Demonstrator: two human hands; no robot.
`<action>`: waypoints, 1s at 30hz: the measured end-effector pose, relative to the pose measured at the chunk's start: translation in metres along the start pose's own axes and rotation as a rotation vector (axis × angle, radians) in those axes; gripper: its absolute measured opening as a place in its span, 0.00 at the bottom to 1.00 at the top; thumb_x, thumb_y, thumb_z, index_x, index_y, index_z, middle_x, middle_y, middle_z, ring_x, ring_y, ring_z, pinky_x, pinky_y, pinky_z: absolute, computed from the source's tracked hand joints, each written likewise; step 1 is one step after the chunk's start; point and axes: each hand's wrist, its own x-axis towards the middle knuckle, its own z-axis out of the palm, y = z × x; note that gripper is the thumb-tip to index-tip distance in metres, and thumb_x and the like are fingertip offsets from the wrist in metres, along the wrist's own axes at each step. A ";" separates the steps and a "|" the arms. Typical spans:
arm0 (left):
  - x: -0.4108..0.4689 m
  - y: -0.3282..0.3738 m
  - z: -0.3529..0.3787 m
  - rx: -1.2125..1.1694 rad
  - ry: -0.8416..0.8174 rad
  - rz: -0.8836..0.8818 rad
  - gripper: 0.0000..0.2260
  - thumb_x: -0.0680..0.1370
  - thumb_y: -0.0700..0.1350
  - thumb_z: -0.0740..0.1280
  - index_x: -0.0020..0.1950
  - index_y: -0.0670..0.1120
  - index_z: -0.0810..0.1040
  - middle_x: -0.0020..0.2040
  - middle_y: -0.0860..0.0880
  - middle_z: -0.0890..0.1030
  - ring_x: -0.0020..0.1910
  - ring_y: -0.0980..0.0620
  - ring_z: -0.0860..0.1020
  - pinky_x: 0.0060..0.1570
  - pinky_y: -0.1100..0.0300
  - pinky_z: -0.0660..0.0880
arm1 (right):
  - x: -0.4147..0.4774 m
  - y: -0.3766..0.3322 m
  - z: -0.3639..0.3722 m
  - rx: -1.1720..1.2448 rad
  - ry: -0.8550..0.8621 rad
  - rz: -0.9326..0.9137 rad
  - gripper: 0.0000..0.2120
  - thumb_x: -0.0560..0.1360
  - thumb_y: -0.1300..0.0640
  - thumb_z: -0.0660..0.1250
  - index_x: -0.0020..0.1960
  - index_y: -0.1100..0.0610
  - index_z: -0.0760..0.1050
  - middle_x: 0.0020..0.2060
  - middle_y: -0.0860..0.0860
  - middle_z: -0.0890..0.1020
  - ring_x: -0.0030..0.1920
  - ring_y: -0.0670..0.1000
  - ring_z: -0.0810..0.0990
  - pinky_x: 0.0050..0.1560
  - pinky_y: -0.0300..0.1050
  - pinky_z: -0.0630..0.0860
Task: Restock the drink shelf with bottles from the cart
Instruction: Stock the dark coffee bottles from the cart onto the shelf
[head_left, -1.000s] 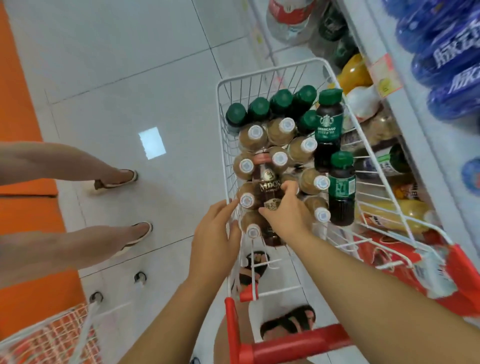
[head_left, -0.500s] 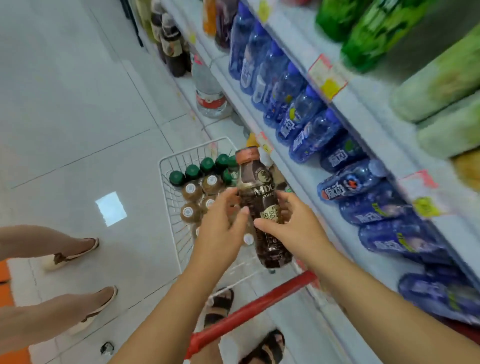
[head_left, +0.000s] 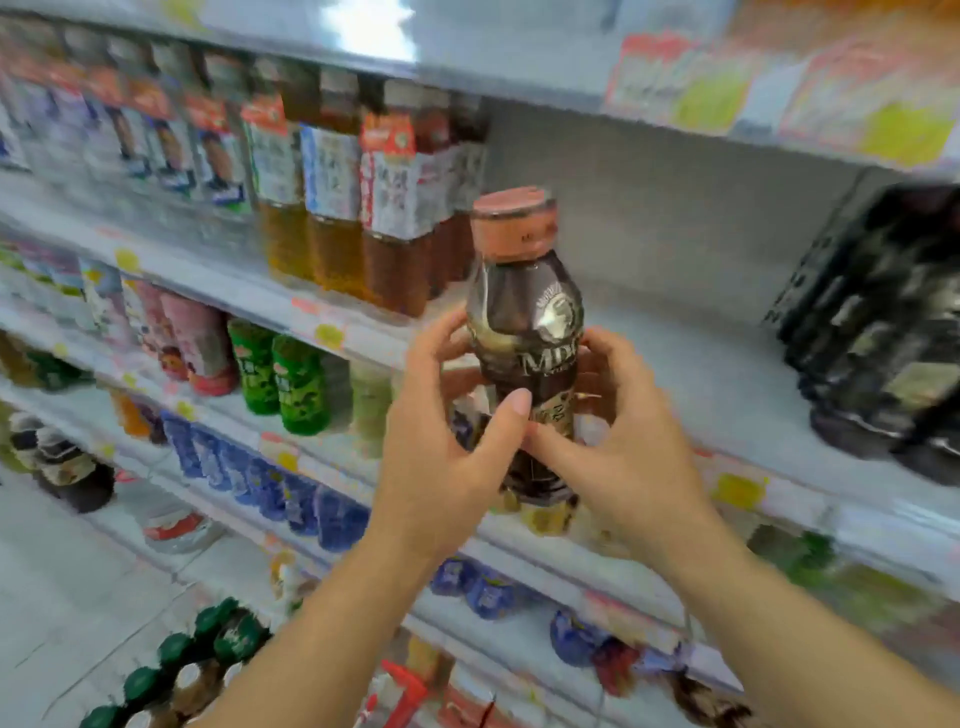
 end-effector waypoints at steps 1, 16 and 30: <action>0.004 0.012 0.019 -0.027 -0.029 0.061 0.24 0.73 0.50 0.65 0.67 0.56 0.62 0.60 0.51 0.74 0.57 0.51 0.77 0.53 0.60 0.75 | -0.005 -0.006 -0.021 -0.021 0.060 -0.042 0.27 0.63 0.50 0.76 0.58 0.42 0.69 0.51 0.40 0.80 0.51 0.41 0.79 0.50 0.33 0.75; 0.004 0.054 0.254 0.016 -0.484 0.451 0.19 0.77 0.45 0.64 0.67 0.53 0.66 0.60 0.55 0.71 0.61 0.62 0.70 0.61 0.70 0.65 | -0.109 0.029 -0.258 -0.276 0.829 -0.153 0.31 0.68 0.62 0.74 0.60 0.41 0.63 0.55 0.40 0.74 0.57 0.39 0.75 0.55 0.30 0.71; -0.008 0.005 0.290 0.473 -0.437 0.548 0.24 0.72 0.42 0.70 0.66 0.49 0.67 0.62 0.49 0.71 0.63 0.49 0.67 0.59 0.50 0.71 | -0.084 0.104 -0.316 -0.306 1.024 0.107 0.29 0.71 0.61 0.71 0.69 0.55 0.64 0.59 0.48 0.76 0.59 0.48 0.75 0.59 0.42 0.71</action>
